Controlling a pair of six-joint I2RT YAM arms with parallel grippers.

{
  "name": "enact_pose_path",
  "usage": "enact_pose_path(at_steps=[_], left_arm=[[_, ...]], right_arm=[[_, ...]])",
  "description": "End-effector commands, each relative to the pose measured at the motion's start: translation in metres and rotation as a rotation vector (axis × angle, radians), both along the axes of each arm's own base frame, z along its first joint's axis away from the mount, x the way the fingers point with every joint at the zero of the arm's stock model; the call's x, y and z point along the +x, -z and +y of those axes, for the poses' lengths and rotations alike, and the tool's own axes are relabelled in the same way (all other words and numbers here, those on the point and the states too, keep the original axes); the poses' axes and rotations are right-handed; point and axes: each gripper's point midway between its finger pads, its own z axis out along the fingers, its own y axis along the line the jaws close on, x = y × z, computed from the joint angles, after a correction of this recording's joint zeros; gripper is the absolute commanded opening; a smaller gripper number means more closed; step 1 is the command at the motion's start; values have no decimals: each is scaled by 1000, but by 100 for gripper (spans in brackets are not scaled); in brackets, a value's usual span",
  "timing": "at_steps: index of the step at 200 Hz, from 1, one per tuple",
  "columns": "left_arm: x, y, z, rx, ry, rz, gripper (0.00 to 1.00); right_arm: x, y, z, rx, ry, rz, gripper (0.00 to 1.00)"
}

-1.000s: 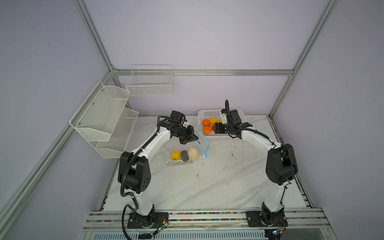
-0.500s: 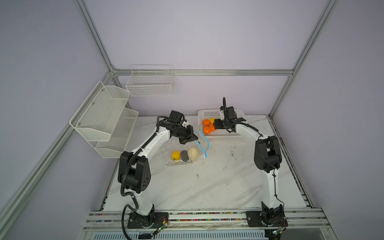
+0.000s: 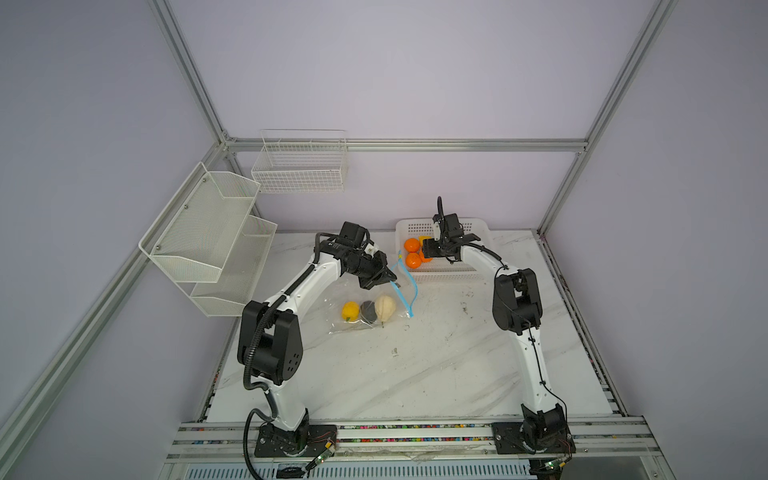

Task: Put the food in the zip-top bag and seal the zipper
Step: 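Lower the right gripper onto an orange tangerine in the basket and close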

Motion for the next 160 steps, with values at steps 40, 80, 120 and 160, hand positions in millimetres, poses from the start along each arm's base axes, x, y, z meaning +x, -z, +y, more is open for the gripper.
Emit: enact_pose_path(at_steps=[40, 80, 120, 160], left_arm=[[9, -14, -2, -29, 13, -46, 0], [9, -14, -2, -30, 16, -48, 0], [9, -14, -1, -29, 14, -48, 0], [8, -14, -1, -28, 15, -44, 0]], right_arm=[[5, 11, 7, -17, -24, 17, 69], [7, 20, 9, -13, -23, 26, 68], [7, 31, 13, -15, -26, 37, 68], [9, 38, 12, -17, -17, 40, 66]])
